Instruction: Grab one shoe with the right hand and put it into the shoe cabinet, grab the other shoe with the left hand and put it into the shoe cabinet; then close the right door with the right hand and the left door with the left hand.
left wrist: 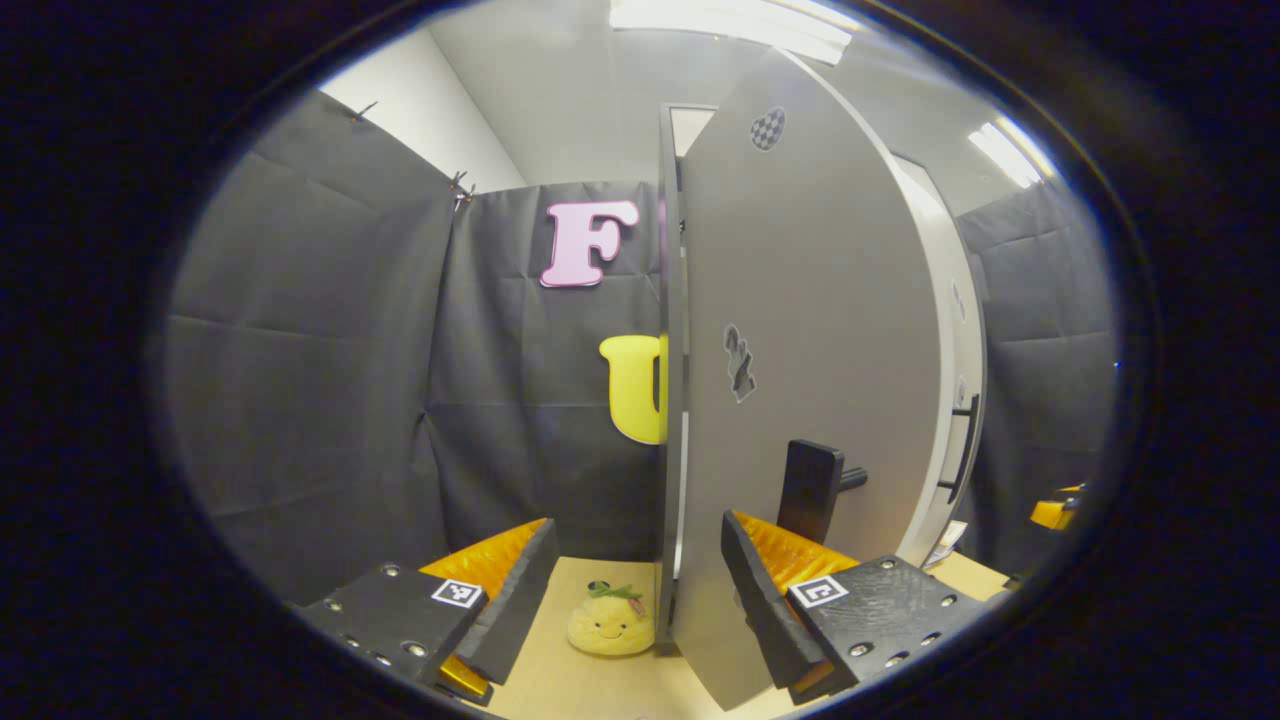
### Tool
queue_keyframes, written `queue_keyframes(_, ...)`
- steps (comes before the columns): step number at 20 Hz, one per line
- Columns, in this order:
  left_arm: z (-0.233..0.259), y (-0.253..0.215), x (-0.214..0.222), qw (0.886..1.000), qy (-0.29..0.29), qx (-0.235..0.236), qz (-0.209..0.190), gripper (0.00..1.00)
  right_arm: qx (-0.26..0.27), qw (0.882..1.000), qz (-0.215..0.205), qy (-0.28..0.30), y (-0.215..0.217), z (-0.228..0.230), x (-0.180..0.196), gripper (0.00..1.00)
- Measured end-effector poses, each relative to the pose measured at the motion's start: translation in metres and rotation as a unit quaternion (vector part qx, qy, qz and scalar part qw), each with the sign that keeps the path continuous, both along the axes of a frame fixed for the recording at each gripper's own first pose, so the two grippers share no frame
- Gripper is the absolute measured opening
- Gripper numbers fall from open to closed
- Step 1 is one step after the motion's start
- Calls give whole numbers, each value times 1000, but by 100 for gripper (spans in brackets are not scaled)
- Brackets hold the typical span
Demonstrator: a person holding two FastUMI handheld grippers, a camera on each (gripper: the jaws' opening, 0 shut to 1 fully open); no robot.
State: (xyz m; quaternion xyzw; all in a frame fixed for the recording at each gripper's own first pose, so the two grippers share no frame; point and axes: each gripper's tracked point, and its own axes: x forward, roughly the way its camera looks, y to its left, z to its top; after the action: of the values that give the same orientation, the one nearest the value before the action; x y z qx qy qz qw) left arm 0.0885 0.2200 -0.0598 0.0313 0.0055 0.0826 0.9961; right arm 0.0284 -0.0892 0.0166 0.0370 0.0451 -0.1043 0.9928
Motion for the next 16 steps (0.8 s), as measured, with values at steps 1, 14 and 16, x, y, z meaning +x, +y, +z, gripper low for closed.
queue_keyframes(1, 1, -7, 1, 1000, 0, 5, 10, 94, 5, 1000, 9, 3, -2, -3, 4, 96)
queue_keyframes(14, -14, -133, 60, 999, -18, -11, 25, 93, 20, 1000, 9, 0, -93, 7, 24, 97)
queue_keyframes(16, -7, -137, 63, 999, -26, 3, 34, 93, 20, 1000, -1, -2, -105, 10, 22, 98)
